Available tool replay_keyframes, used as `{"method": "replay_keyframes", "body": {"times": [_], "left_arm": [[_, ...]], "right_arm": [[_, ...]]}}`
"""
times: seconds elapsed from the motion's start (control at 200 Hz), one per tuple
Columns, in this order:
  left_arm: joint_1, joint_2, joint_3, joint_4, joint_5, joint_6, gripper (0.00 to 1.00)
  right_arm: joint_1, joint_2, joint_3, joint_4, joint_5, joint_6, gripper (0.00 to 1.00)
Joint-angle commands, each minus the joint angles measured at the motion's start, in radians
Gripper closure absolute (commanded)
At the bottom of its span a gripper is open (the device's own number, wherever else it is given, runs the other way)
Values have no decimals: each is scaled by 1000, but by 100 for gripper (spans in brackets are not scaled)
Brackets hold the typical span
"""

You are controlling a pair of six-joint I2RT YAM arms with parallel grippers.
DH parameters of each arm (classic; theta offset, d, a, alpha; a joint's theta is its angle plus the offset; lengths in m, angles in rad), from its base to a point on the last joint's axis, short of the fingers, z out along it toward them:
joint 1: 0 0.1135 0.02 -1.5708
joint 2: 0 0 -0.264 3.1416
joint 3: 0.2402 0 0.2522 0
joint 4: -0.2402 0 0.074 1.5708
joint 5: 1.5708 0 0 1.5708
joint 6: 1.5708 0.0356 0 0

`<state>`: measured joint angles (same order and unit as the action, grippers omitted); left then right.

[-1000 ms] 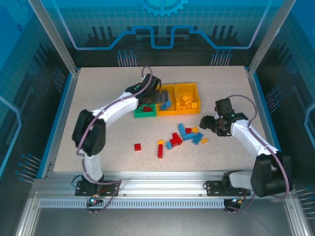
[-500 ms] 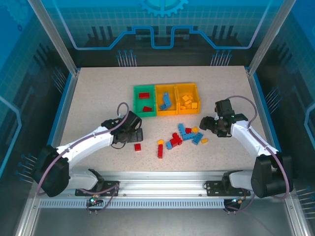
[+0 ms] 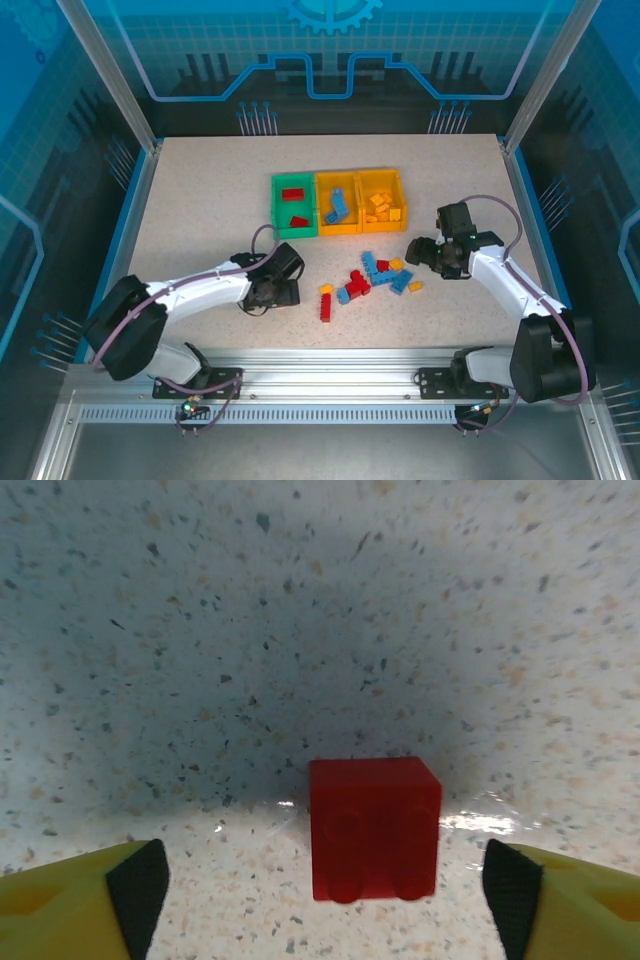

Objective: Sort the legos into containers by color

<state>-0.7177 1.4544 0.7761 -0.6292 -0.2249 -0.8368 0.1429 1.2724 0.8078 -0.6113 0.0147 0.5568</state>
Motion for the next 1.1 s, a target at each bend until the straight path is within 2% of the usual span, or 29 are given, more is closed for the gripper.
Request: {"method": "replay_keyframes", "body": {"times": [0.0,0.115,0.225,0.39,0.53,0.68,0.81,0.925,1.095], "left_arm": [[-5,48,21,31,22,-6,24],[-5,97,32,59,32,5,38],[-4,135,44,73,32,17,47],[25,114,51,89,26,38,64],[69,70,118,67,5,100,65],[149,105,295,47,6,220,65],[226,214,500,29,45,325,64],[288,344,674,5,109,384,64],[341,512,869,-27,155,418,64]], "right_arm": [[-13,-19,-17,-11,0,-9,20],[-16,-21,-19,-12,5,-15,20],[-21,-20,-19,-15,5,-23,20],[-34,-18,-27,-19,1,-19,20],[-36,-17,-45,-27,-2,-7,21],[-29,-51,-102,-13,-28,-6,22],[-22,-109,-161,14,-59,-35,22],[-19,-133,-179,19,-99,-83,28],[-6,-128,-100,-28,-114,-287,29]]}}
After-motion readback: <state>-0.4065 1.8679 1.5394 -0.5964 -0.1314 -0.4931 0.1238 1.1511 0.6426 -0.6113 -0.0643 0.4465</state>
